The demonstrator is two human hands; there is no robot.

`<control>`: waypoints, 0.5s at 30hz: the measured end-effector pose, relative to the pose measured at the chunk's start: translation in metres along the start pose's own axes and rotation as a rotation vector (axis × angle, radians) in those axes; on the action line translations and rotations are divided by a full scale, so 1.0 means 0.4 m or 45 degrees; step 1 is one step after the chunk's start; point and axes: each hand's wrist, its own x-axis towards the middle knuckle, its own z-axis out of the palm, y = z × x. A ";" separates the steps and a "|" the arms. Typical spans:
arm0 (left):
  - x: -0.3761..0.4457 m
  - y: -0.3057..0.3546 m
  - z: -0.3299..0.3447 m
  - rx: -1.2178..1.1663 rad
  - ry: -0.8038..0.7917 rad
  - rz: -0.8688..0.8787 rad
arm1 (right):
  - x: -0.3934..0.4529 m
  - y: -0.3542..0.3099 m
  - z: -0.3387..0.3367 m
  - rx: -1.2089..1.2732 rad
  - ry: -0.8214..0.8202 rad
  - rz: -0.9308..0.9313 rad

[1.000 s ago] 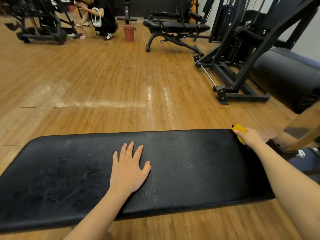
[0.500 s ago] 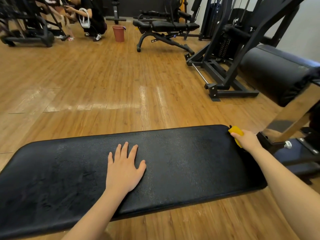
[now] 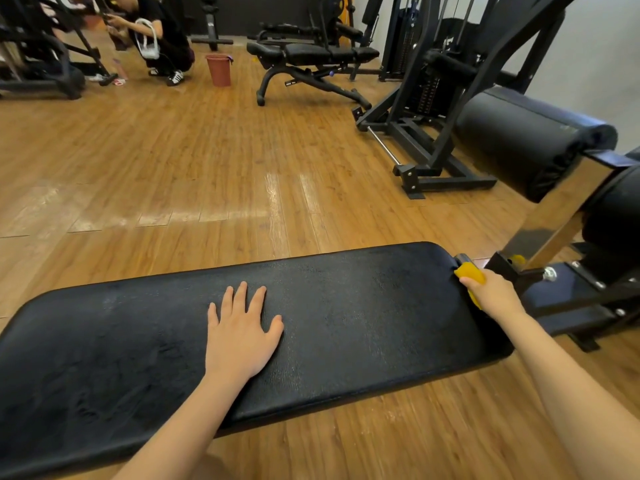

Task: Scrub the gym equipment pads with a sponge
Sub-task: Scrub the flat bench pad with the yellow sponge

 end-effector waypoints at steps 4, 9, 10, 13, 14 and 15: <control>-0.001 0.000 0.004 0.013 0.012 0.004 | -0.075 -0.002 0.017 -0.019 0.142 -0.031; -0.005 0.002 0.002 0.030 0.012 0.008 | -0.167 -0.096 0.031 -0.082 0.174 -0.173; -0.005 0.002 0.000 0.028 0.006 0.008 | -0.198 -0.128 0.039 -0.073 0.122 -0.220; -0.008 -0.001 -0.005 0.021 -0.014 0.019 | -0.313 -0.218 0.085 -0.008 -0.012 -0.421; -0.009 -0.001 -0.006 0.016 -0.015 0.022 | -0.346 -0.236 0.101 -0.028 -0.030 -0.512; -0.010 -0.003 -0.007 0.006 -0.015 0.025 | -0.370 -0.245 0.112 -0.057 -0.053 -0.593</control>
